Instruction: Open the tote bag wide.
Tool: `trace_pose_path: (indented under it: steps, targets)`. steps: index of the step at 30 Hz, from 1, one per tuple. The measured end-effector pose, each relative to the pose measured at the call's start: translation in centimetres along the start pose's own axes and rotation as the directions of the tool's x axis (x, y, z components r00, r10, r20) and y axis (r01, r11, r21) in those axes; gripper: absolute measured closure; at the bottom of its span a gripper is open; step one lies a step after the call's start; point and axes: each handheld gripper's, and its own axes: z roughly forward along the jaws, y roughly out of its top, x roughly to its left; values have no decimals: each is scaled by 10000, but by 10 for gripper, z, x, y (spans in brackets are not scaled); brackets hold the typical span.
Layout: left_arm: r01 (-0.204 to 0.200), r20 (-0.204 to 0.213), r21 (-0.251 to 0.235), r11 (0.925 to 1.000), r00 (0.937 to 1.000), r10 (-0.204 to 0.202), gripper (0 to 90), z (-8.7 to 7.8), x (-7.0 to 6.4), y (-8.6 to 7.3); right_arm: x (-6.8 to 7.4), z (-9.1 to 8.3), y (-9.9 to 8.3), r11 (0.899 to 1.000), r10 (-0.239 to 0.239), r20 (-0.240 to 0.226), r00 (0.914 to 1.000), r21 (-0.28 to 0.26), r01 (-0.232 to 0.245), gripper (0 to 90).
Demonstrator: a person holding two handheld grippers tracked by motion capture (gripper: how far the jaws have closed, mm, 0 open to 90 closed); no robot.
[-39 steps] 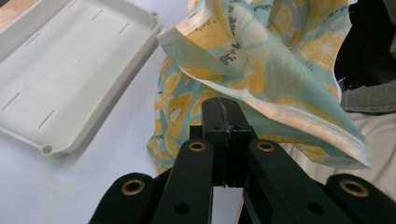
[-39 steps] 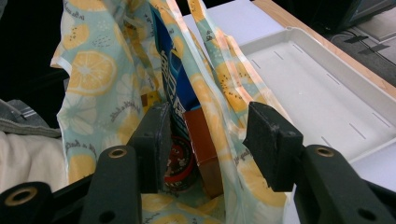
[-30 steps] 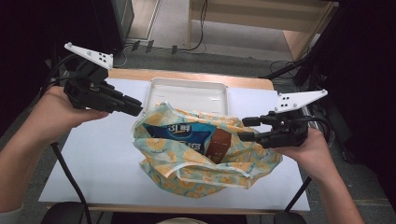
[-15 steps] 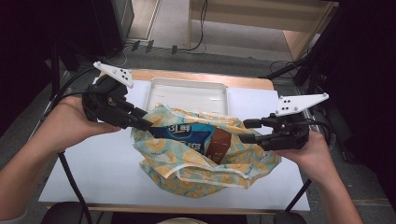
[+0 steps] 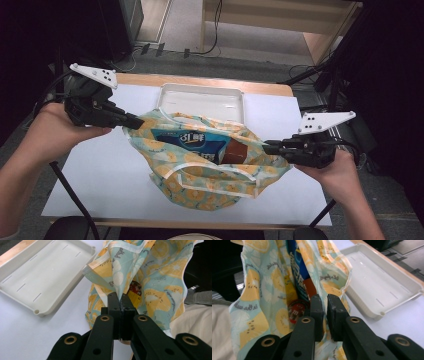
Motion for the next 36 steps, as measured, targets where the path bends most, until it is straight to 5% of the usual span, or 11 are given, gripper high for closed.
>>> trace_pose_path:
  steps: [9,15,36]
  targets:
    - [510,-204,-269,9983,9985,-516,900,4,22,-5,-16,9,16,9999,119,359,9993,19,-120,849]
    - [1084,97,-318,9936,9941,-1081,900,19,42,-15,-25,22,20,9996,112,456,9989,236,-123,847]
    - [1930,1286,-669,9789,9746,-1834,897,69,66,-67,-43,58,-23,9928,1159,-280,9929,-284,-1167,844]
